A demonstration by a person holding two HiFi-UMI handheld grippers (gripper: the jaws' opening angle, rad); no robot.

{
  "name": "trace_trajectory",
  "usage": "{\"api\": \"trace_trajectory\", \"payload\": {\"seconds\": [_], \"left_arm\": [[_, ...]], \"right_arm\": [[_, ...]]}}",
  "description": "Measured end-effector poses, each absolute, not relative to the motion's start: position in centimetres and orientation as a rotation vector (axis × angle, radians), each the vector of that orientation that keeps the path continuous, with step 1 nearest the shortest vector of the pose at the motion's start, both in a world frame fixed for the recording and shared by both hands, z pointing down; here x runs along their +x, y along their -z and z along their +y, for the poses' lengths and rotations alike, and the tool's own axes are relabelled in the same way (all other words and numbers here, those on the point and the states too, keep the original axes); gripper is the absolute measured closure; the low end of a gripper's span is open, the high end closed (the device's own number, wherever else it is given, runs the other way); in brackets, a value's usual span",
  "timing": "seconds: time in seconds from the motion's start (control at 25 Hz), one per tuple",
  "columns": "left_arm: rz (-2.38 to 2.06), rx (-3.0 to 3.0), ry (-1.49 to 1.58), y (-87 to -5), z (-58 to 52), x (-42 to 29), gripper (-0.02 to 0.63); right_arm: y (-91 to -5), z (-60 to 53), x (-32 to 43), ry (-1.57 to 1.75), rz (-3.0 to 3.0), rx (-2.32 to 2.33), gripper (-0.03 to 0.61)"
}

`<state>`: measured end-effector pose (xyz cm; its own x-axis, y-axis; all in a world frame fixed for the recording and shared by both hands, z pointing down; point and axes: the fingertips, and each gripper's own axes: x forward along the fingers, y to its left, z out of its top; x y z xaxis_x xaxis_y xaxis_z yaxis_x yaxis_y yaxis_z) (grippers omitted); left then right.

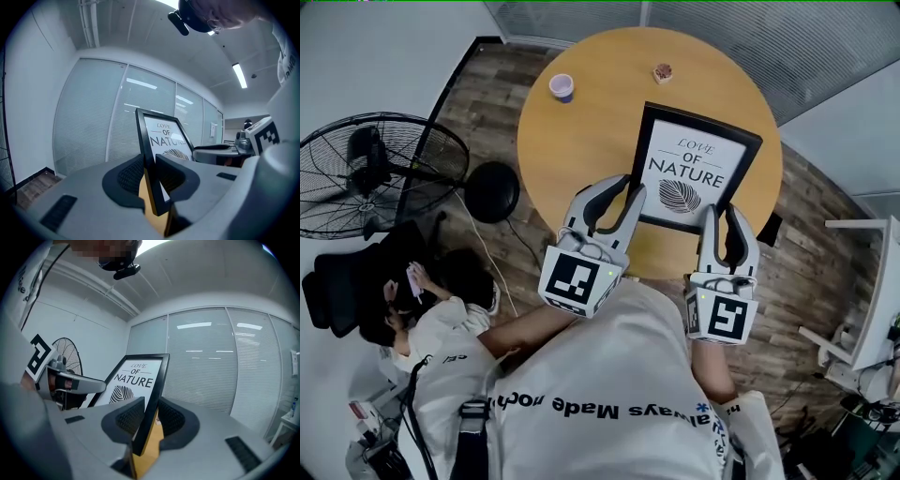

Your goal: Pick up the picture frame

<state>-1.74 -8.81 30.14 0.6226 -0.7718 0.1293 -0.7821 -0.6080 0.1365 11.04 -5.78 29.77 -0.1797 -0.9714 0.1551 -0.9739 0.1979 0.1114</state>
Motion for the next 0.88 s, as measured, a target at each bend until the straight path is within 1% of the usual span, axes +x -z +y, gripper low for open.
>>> {"api": "trace_trajectory", "payload": {"seconds": [0.36, 0.88], "left_arm": [[-1.308, 2.693, -0.046, -28.9, -8.6, -2.0, 0.52], [-1.305, 2.674, -0.067, -29.5, -8.6, -1.9, 0.52]], "right_arm": [[-28.3, -5.6, 10.8, 0.025, -2.287, 1.887, 0.476], [-28.6, -5.7, 10.9, 0.014, -2.288, 1.891, 0.479]]}}
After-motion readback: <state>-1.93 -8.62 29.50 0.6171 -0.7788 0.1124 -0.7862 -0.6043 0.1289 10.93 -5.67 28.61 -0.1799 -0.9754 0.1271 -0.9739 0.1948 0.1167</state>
